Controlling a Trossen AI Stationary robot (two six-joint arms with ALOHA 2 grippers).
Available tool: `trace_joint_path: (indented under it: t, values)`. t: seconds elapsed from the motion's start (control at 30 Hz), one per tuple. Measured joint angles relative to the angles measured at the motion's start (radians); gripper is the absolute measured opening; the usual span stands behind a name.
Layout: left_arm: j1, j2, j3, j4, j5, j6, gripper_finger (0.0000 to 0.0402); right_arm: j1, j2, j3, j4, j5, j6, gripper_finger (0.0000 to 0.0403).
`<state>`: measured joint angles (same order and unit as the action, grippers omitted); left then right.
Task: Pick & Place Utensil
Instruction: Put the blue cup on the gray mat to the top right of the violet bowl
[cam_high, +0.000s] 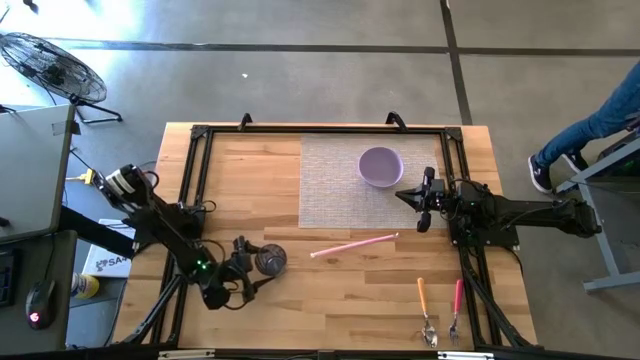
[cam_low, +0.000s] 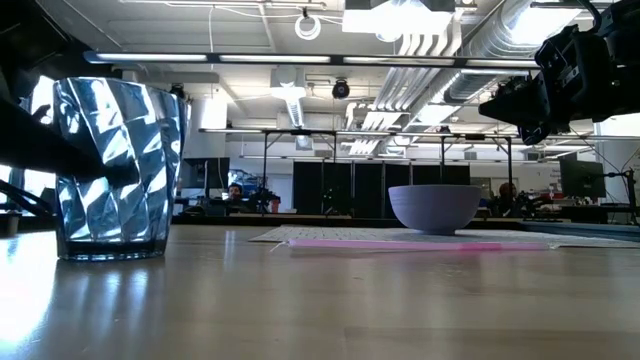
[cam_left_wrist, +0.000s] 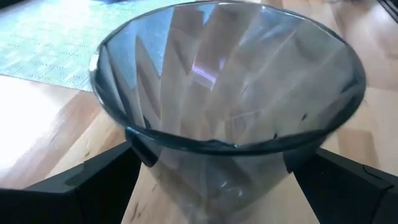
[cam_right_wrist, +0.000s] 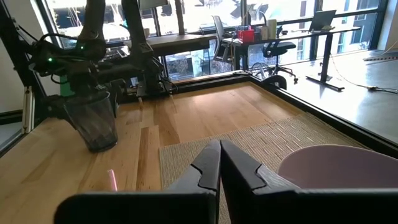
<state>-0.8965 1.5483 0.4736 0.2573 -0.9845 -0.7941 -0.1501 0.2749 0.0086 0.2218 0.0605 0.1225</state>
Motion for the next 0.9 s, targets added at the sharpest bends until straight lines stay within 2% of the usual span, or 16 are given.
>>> trace_joint_path:
  t: [0.13,0.37,0.6,0.77,0.9]
  values:
    - [0.010,0.057,0.000,0.070,-0.023,0.005,0.0395,0.000,0.000,0.000,0.000,0.000,0.000,0.0001]
    - [0.058,0.132,0.000,0.183,0.003,0.035,0.0395,0.000,0.000,0.000,0.000,0.000,0.000,0.0005]
    - [0.094,0.136,0.000,0.252,0.013,0.112,0.0393,0.000,0.000,0.000,0.000,0.000,0.000,0.0001]
    - [0.121,0.133,0.001,0.271,0.035,0.139,0.0362,0.000,0.000,0.000,0.000,0.000,0.000,0.0004]
    - [0.173,0.132,0.012,0.279,0.074,0.178,0.0358,0.000,0.000,0.000,0.000,0.000,0.000,0.0003]
